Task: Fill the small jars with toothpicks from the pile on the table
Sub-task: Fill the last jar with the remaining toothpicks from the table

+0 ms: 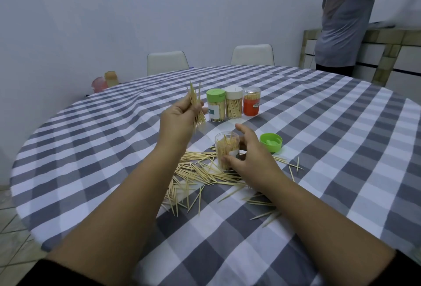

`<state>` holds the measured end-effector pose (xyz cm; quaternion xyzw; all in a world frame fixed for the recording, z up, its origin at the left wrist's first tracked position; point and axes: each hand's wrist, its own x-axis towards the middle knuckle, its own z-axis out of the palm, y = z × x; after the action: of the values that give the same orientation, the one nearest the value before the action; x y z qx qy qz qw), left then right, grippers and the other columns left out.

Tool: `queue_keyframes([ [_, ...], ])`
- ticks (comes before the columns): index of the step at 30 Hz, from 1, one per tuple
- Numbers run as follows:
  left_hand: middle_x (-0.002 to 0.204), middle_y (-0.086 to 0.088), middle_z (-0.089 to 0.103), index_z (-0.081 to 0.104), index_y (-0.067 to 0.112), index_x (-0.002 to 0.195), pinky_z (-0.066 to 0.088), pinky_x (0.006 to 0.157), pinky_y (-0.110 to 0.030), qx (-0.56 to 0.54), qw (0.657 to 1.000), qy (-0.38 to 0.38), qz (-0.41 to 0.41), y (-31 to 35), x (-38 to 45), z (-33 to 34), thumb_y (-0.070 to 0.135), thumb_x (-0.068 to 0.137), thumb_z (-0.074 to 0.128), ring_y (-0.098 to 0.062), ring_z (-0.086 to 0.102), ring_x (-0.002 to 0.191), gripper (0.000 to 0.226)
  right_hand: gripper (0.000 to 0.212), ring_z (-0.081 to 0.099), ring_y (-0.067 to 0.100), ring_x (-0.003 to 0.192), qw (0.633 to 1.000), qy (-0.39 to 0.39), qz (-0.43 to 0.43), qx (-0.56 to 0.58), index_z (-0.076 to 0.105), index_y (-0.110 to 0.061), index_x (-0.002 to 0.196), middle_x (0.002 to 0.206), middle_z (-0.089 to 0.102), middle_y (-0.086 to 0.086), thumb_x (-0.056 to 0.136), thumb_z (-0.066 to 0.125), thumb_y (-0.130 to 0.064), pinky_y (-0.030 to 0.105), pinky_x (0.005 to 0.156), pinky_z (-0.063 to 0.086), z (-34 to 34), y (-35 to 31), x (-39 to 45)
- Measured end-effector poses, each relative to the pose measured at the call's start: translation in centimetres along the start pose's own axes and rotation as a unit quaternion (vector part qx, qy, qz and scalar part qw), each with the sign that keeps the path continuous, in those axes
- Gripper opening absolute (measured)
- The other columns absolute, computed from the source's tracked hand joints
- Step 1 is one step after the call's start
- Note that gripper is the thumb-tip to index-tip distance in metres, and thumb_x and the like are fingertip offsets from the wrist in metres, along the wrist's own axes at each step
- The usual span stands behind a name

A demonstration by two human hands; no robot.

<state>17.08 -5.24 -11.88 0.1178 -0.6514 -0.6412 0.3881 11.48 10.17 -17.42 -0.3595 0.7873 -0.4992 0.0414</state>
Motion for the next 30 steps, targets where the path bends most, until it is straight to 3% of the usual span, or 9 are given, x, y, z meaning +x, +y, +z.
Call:
queue_keyframes([
  [2, 0.088, 0.003, 0.069, 0.061, 0.006, 0.118, 0.056, 0.081, -0.026, -0.065, 0.998, 0.008, -0.009, 0.9, 0.0, 0.4, 0.003, 0.094, 0.053, -0.011, 0.067, 0.083, 0.026, 0.08, 0.053, 0.018, 0.119, 1.0, -0.005, 0.001, -0.002, 0.023, -0.03, 0.145, 0.135, 0.052, 0.003, 0.082, 0.072, -0.023, 0.041, 0.1, 0.045, 0.0, 0.0, 0.0],
  [6, 0.09, -0.001, 0.067, 0.064, 0.01, 0.103, 0.056, 0.08, -0.03, -0.131, 0.991, -0.002, -0.027, 1.9, 0.2, 1.1, 0.001, 0.093, 0.052, -0.014, 0.067, 0.083, 0.018, 0.081, 0.052, 0.017, 0.12, 1.0, -0.006, -0.001, -0.002, 0.023, -0.03, 0.146, 0.137, 0.051, 0.003, 0.082, 0.072, -0.022, 0.04, 0.1, 0.046, 0.0, -0.1, 0.0],
  [10, 0.088, -0.003, 0.068, 0.062, 0.002, 0.114, 0.057, 0.07, -0.023, -0.101, 0.993, -0.05, -0.043, 1.3, -0.7, 2.1, 0.001, 0.094, 0.051, -0.012, 0.067, 0.079, 0.023, 0.081, 0.053, 0.015, 0.119, 1.0, -0.002, -0.004, 0.003, 0.023, -0.029, 0.146, 0.136, 0.051, 0.004, 0.082, 0.072, -0.021, 0.04, 0.1, 0.046, -0.1, -0.2, -0.1],
  [12, 0.084, 0.0, 0.069, 0.063, 0.002, 0.114, 0.057, 0.075, -0.025, -0.067, 0.994, -0.062, -0.054, 0.6, -1.4, 2.5, 0.001, 0.094, 0.052, -0.012, 0.067, 0.081, 0.023, 0.08, 0.054, 0.014, 0.117, 1.0, -0.003, -0.005, 0.007, 0.023, -0.029, 0.146, 0.136, 0.051, 0.003, 0.082, 0.072, -0.021, 0.039, 0.099, 0.047, -0.1, -0.3, -0.2],
  [16, 0.077, 0.008, 0.072, 0.068, 0.019, 0.094, 0.049, 0.093, -0.032, -0.026, 0.996, -0.068, -0.059, -0.4, -2.1, 2.8, 0.003, 0.092, 0.054, -0.013, 0.066, 0.092, 0.021, 0.079, 0.055, 0.014, 0.115, 1.0, -0.001, -0.006, 0.009, 0.024, -0.028, 0.146, 0.133, 0.053, 0.003, 0.082, 0.071, -0.021, 0.039, 0.097, 0.048, -0.1, -0.4, -0.2],
  [18, 0.084, 0.01, 0.073, 0.068, 0.022, 0.094, 0.047, 0.092, -0.025, -0.023, 0.995, -0.066, -0.068, -0.8, -2.3, 2.7, 0.004, 0.092, 0.055, -0.008, 0.065, 0.096, 0.022, 0.079, 0.055, 0.014, 0.114, 1.0, 0.0, -0.007, 0.009, 0.024, -0.028, 0.145, 0.131, 0.053, 0.002, 0.082, 0.072, -0.021, 0.04, 0.097, 0.048, -0.1, -0.4, -0.2],
  [21, 0.1, 0.005, 0.072, 0.069, 0.019, 0.103, 0.044, 0.095, -0.029, -0.015, 0.993, -0.072, -0.09, -1.4, -2.5, 2.5, 0.007, 0.091, 0.057, -0.01, 0.06, 0.109, 0.02, 0.079, 0.055, 0.015, 0.115, 1.0, -0.002, -0.009, 0.005, 0.024, -0.029, 0.145, 0.131, 0.054, 0.002, 0.082, 0.072, -0.022, 0.041, 0.097, 0.048, -0.1, -0.3, -0.2],
  [26, 0.09, 0.005, 0.072, 0.064, 0.009, 0.114, 0.053, 0.061, -0.018, -0.034, 0.988, -0.091, -0.122, -1.4, -3.2, 2.6, 0.002, 0.092, 0.054, 0.002, 0.068, 0.078, 0.025, 0.076, 0.056, 0.013, 0.111, 1.0, -0.003, -0.014, 0.007, 0.025, -0.031, 0.144, 0.128, 0.055, 0.0, 0.083, 0.07, -0.024, 0.04, 0.094, 0.05, -0.1, -0.5, -0.3],
  [30, 0.106, 0.001, 0.07, 0.062, 0.01, 0.122, 0.051, 0.062, -0.011, 0.019, 0.988, -0.105, -0.111, -1.4, -3.2, 2.4, 0.011, 0.092, 0.059, 0.004, 0.067, 0.082, 0.03, 0.075, 0.056, 0.013, 0.111, 1.0, -0.002, -0.012, 0.006, 0.025, -0.031, 0.144, 0.127, 0.055, -0.001, 0.083, 0.069, -0.023, 0.039, 0.094, 0.049, -0.2, -0.4, -0.4],
])
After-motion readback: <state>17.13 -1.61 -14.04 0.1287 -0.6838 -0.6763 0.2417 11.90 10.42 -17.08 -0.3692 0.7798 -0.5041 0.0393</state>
